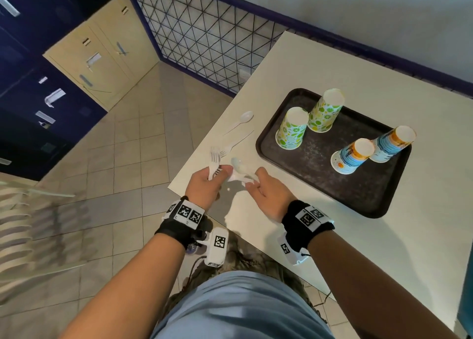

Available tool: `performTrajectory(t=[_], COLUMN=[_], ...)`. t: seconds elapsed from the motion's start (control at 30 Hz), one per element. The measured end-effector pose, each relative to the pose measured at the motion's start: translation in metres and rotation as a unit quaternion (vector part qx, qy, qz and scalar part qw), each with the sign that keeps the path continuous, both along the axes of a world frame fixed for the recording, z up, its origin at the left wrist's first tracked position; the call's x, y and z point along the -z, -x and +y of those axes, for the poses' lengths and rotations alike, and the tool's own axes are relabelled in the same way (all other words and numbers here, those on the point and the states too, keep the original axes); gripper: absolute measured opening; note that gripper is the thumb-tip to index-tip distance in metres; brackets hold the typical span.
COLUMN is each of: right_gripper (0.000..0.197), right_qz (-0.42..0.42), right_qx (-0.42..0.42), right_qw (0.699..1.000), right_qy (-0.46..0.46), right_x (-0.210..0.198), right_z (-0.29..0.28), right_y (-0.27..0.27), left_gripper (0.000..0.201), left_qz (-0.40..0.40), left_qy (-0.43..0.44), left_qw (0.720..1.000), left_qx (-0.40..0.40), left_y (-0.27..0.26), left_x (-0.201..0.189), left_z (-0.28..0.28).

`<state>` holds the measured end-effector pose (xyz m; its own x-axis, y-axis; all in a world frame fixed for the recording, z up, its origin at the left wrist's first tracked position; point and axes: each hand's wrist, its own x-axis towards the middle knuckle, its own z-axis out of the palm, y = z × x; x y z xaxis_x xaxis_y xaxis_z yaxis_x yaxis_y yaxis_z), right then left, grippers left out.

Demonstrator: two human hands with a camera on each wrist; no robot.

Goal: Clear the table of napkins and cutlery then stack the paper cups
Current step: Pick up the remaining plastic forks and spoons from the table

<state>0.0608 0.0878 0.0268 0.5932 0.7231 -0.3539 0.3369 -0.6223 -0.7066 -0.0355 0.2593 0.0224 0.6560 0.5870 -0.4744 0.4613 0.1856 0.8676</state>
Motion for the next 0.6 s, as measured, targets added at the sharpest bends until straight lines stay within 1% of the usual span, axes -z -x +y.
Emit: performTrajectory(t=[0.03,0.07,0.1,0.17,0.2,0.27,0.33,0.37,0.4,0.43,0.5,0.53,0.6], right_gripper=[0.025,0.024,0.022,0.020,0.019,0.021,0.036,0.043,0.047,0.051,0.059,0.056,0.032], right_qz=[0.020,0.035,0.048,0.063,0.068,0.082,0.085,0.084,0.081,0.081,0.094,0.103,0.113], right_qx=[0.008,0.017,0.027,0.038,0.036,0.021,-0.009,-0.029,-0.047,-0.058,-0.070,-0.074,-0.087], right_qw=[1.000,0.999,0.998,0.996,0.996,0.996,0.996,0.996,0.996,0.995,0.993,0.991,0.989], right_qy=[-0.017,-0.030,-0.035,-0.041,-0.040,-0.030,-0.009,0.002,0.013,0.019,0.026,0.030,0.043], right_x=[0.002,0.004,0.006,0.008,0.010,0.010,0.011,0.011,0.011,0.010,0.009,0.009,0.011], right_z=[0.000,0.001,0.002,0.007,0.011,0.021,0.030,0.036,0.041,0.047,0.056,0.059,0.063], right_y=[0.004,0.008,0.012,0.019,0.023,0.030,0.034,0.036,0.039,0.041,0.045,0.046,0.043], left_gripper=[0.024,0.014,0.008,0.011,0.010,0.015,0.024,0.025,0.031,0.038,0.044,0.045,0.049], left_qz=[-0.007,-0.025,-0.045,-0.061,-0.061,-0.058,-0.043,-0.025,0.003,0.037,0.096,0.113,0.130], left_qy=[0.027,0.055,0.083,0.131,0.137,0.132,0.115,0.102,0.078,0.054,0.001,-0.015,-0.019], left_qw=[0.999,0.998,0.995,0.989,0.988,0.989,0.992,0.994,0.997,0.997,0.994,0.991,0.986], left_qx=[-0.018,-0.028,-0.034,-0.046,-0.043,-0.025,-0.014,-0.016,-0.021,-0.032,-0.048,-0.063,-0.102], left_y=[0.000,0.001,0.003,0.009,0.011,0.014,0.012,0.010,0.007,0.004,0.003,0.004,0.008], left_x=[0.000,-0.001,-0.001,0.003,0.006,0.008,0.006,0.001,0.001,-0.003,-0.005,-0.003,0.001], left_z=[0.000,-0.001,-0.003,-0.008,-0.010,-0.014,-0.016,-0.017,-0.014,-0.013,-0.007,0.000,0.015])
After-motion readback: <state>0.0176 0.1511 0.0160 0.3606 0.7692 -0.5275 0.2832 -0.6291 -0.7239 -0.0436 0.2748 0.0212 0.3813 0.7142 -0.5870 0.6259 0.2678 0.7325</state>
